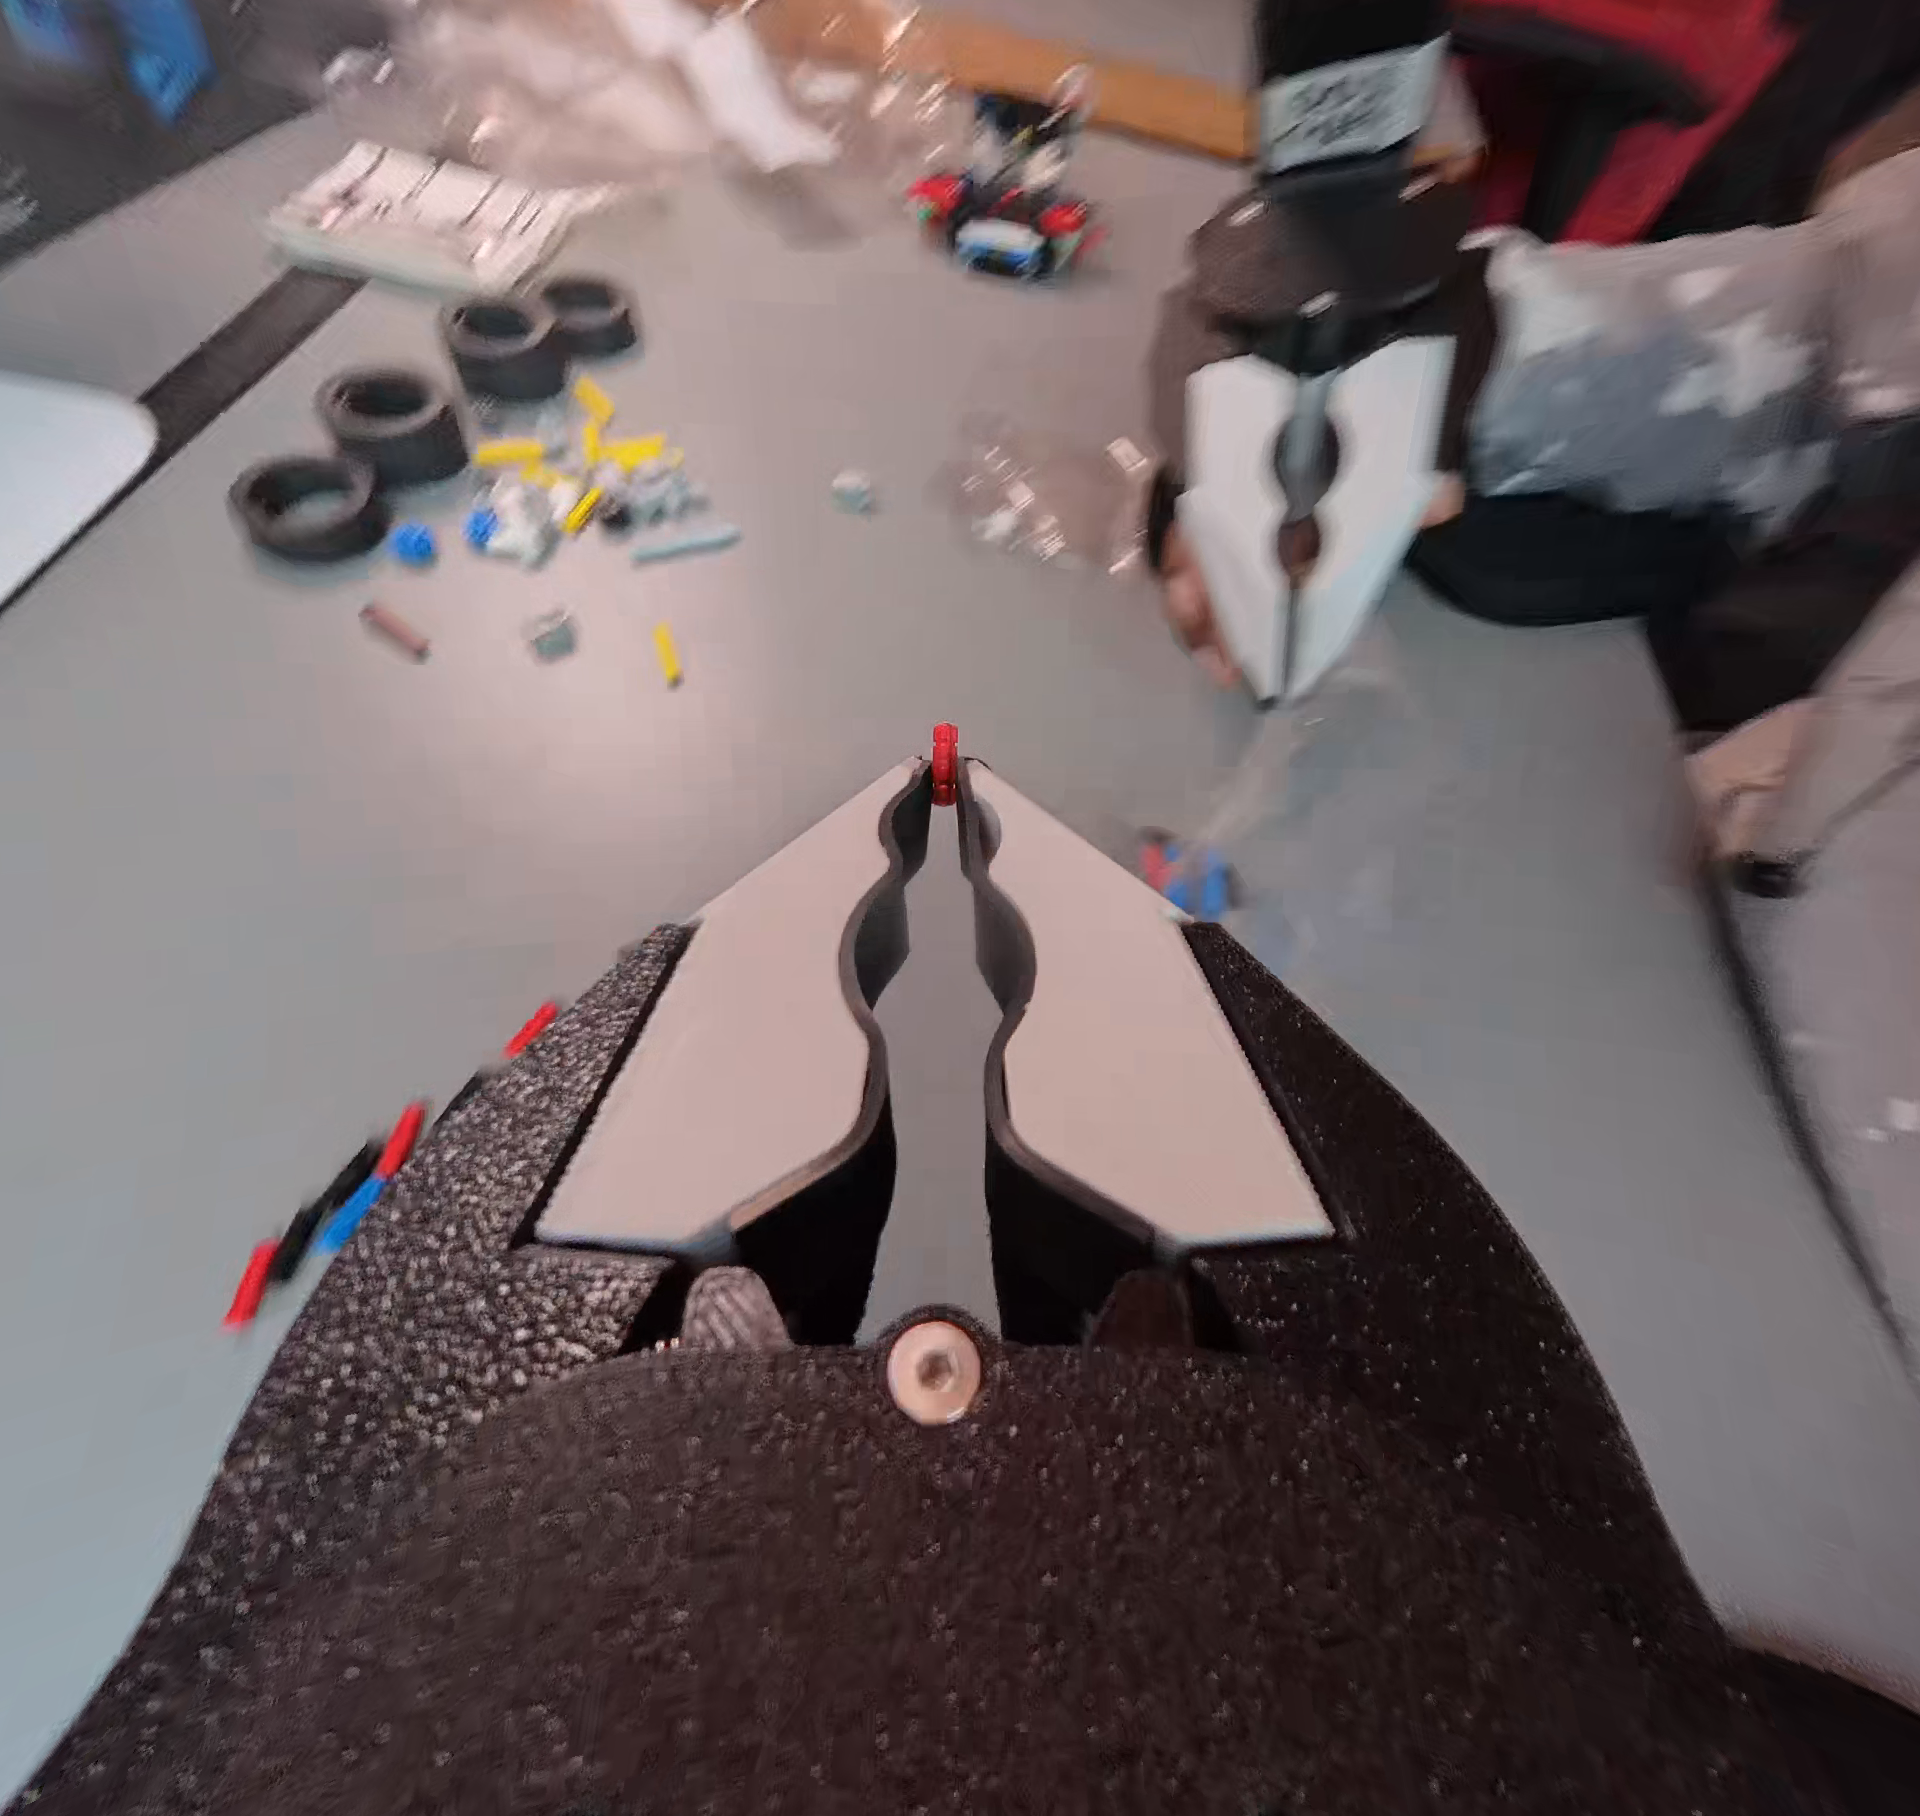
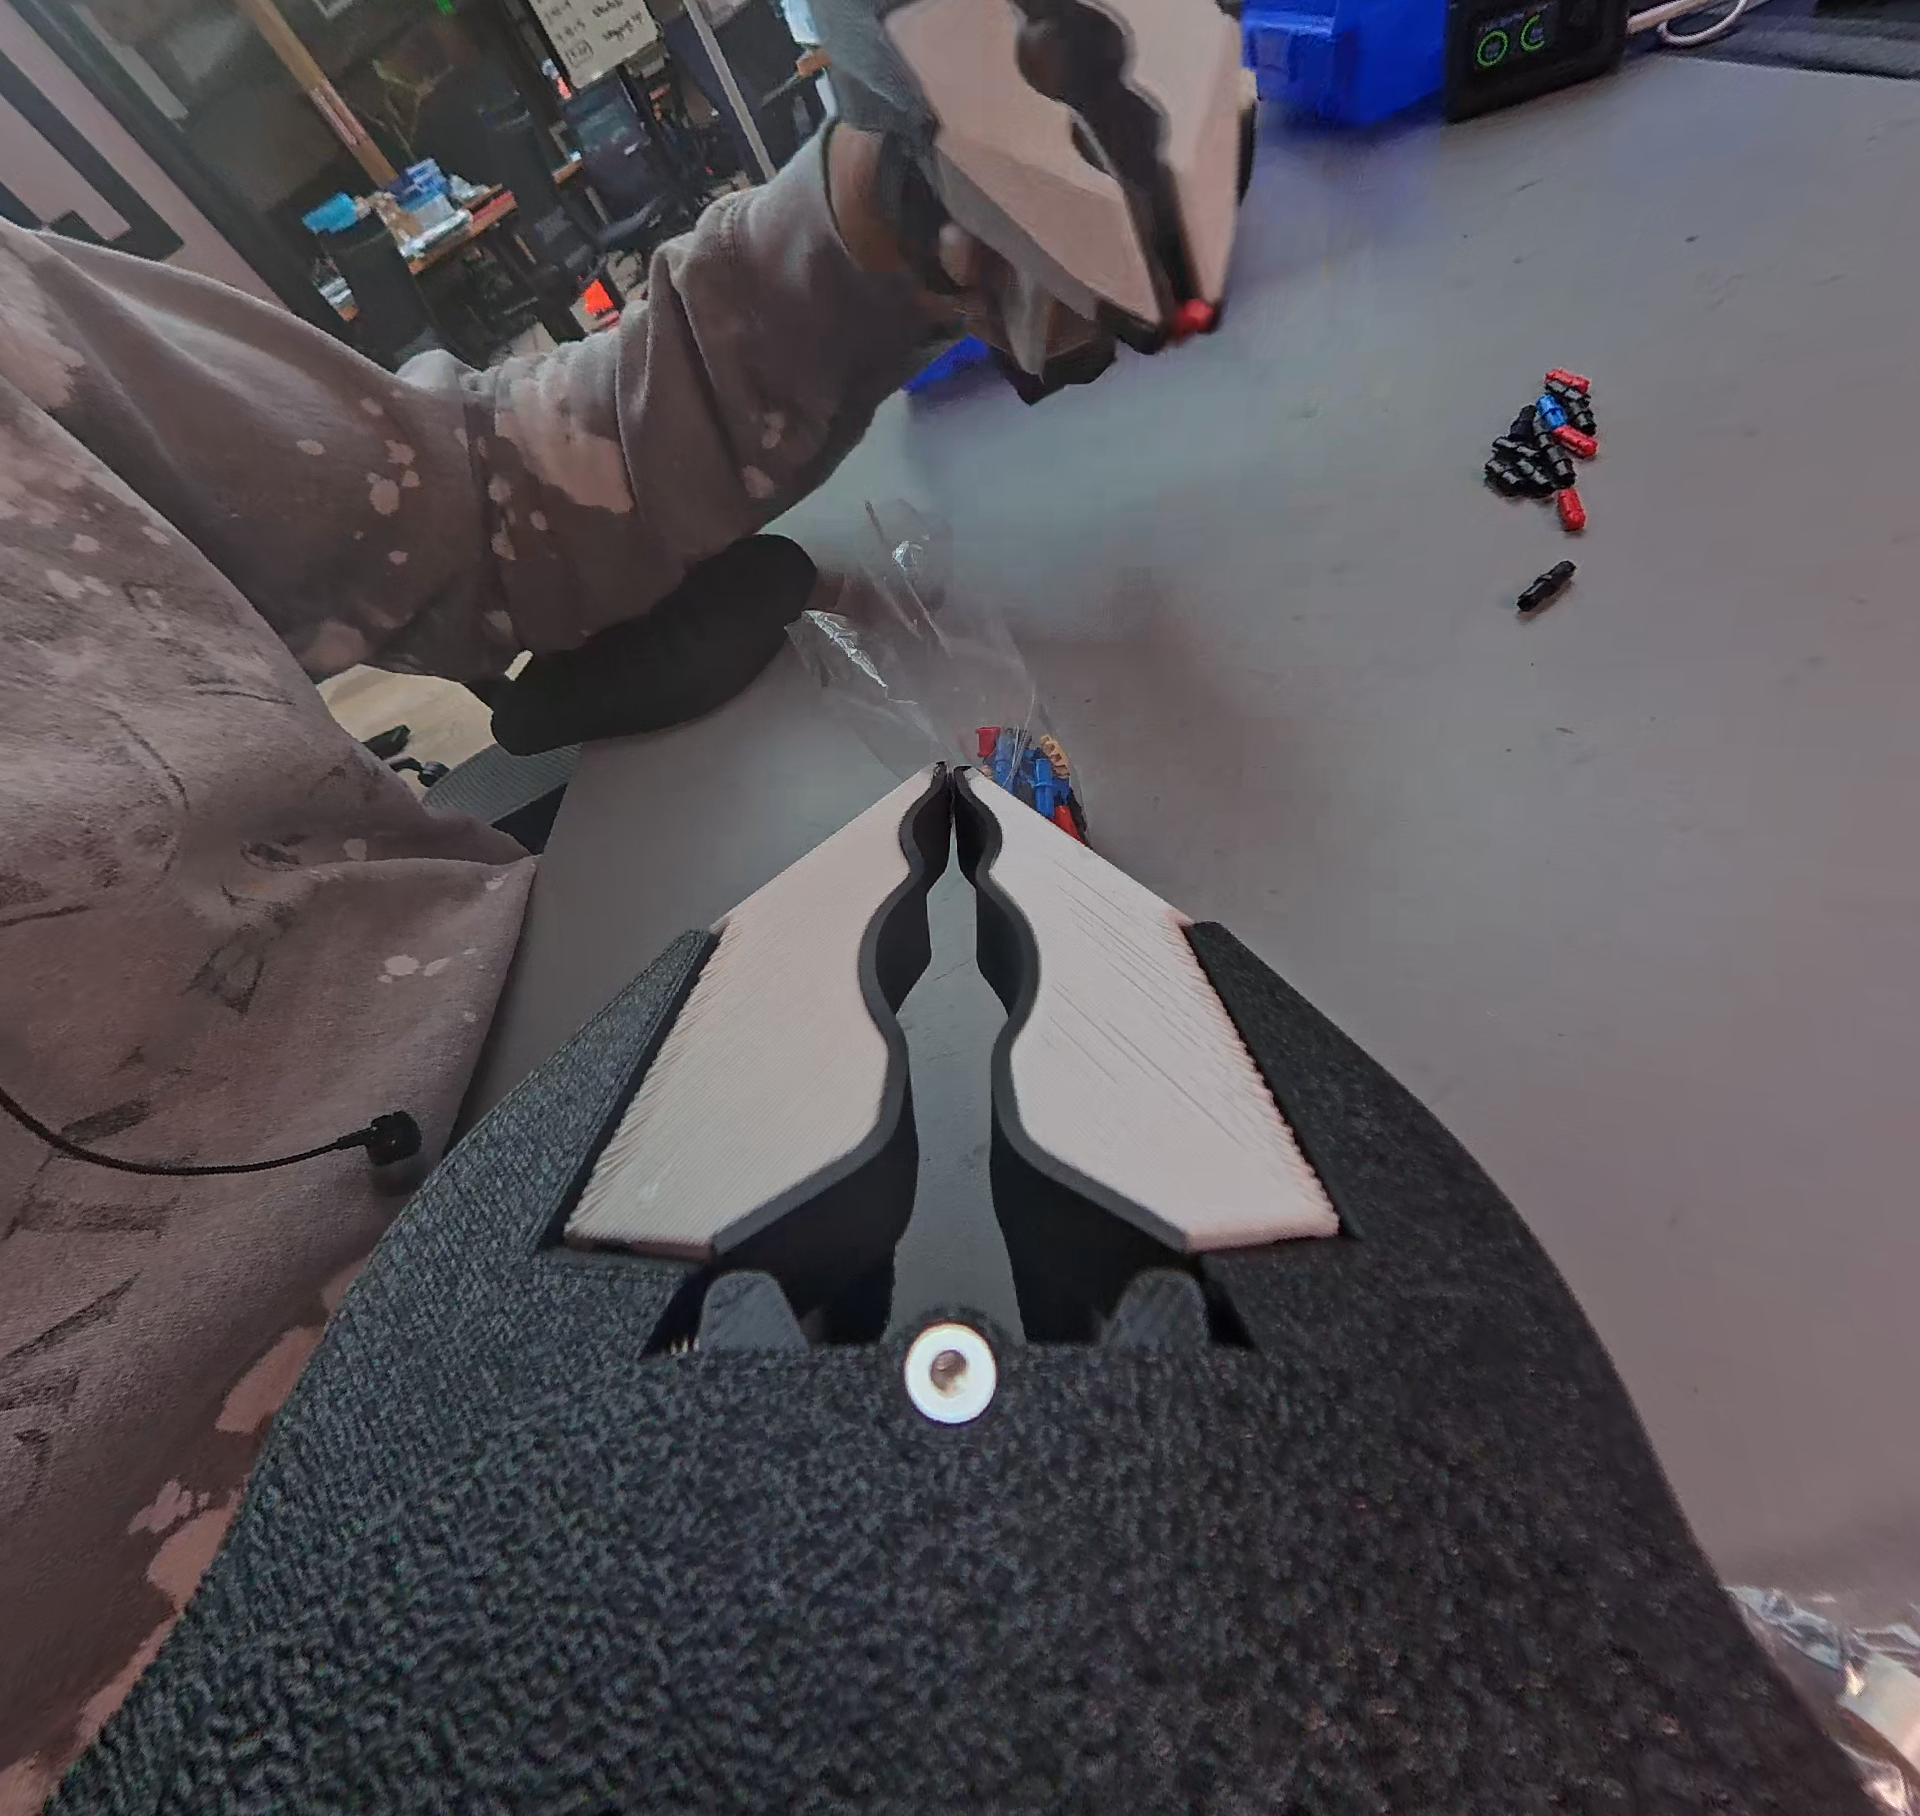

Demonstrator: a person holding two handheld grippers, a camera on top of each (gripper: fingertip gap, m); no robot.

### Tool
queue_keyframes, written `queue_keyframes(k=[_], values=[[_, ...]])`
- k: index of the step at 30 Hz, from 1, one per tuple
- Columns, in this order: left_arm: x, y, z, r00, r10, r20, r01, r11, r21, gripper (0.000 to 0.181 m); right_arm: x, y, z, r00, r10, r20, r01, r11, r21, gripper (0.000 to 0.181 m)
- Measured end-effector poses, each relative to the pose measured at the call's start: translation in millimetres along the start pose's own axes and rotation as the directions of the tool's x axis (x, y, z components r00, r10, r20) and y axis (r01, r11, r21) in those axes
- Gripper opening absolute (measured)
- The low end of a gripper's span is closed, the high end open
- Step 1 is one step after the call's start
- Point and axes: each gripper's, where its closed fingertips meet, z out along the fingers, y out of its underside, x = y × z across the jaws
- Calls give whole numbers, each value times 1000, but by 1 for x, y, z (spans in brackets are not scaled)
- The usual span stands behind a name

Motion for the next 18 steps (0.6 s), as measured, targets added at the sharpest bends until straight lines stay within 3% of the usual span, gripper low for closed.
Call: queue_keyframes(k=[1,3,6,8,10,12,15,18], values=[[21,-13,-3,997,37,-69,-35,999,27,4,0,0,0,1000,5,0,-5,1000,2,0],[49,-18,-2,986,89,-140,-93,996,-18,5,1,-1,0,1000,13,0,-13,1000,6,0],[63,-6,8,978,129,-162,-147,984,-100,6,2,-1,0,1000,13,-3,-13,1000,7,0],[62,0,13,980,118,-162,-137,984,-113,16,1,-1,0,1000,12,-4,-12,1000,7,0],[44,1,12,990,85,-112,-95,991,-92,19,1,-1,0,1000,10,-3,-10,1000,6,0],[7,5,10,1000,24,17,-23,997,-80,19,1,-1,0,1000,8,-2,-8,1000,4,0],[-58,43,10,966,-25,257,73,981,-178,26,0,0,1,1000,9,0,-9,1000,3,0],[-82,72,19,947,-7,321,94,962,-256,32,0,-1,0,1000,9,3,-9,1000,4,0]])
